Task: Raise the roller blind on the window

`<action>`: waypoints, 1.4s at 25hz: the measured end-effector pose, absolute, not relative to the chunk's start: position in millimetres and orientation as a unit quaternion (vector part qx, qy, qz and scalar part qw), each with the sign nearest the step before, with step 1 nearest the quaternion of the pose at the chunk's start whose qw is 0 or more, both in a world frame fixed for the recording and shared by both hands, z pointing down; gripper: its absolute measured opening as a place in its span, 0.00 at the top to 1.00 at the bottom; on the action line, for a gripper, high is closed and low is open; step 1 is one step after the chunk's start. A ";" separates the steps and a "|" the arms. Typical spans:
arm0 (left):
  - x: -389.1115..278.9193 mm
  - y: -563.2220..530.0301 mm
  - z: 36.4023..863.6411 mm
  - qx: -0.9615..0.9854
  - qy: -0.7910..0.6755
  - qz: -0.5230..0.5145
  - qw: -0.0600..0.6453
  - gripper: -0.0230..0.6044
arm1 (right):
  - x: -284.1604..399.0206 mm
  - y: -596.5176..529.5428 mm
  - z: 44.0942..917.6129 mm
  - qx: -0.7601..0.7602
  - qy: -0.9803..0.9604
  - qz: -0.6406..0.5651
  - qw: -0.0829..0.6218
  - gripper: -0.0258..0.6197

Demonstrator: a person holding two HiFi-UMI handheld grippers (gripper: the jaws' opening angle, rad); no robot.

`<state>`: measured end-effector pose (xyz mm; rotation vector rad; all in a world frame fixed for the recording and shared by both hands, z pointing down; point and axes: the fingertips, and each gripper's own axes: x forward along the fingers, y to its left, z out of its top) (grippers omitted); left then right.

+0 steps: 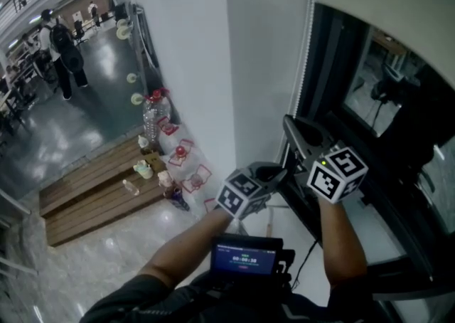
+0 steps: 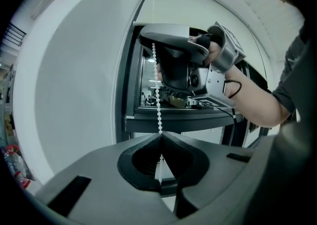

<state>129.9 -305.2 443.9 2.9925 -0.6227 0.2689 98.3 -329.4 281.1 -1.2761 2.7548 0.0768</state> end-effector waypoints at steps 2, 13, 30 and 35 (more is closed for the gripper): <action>129.7 -307.8 450.4 0.973 -0.206 0.089 0.042 0.94 | 99.9 -330.1 287.7 -0.423 0.904 0.020 0.051 0.95; 80.7 -309.4 410.8 0.973 -0.210 0.056 0.072 0.90 | 105.6 -330.5 288.7 -0.436 0.899 0.016 0.047 0.95; 111.7 -315.6 187.7 0.974 -0.214 -0.053 -0.046 0.87 | 96.5 -318.0 290.7 -0.432 0.901 0.021 0.042 0.95; 122.8 -324.4 183.0 0.974 -0.213 -0.055 -0.053 0.90 | 94.0 -314.5 290.8 -0.429 0.902 0.025 0.040 0.95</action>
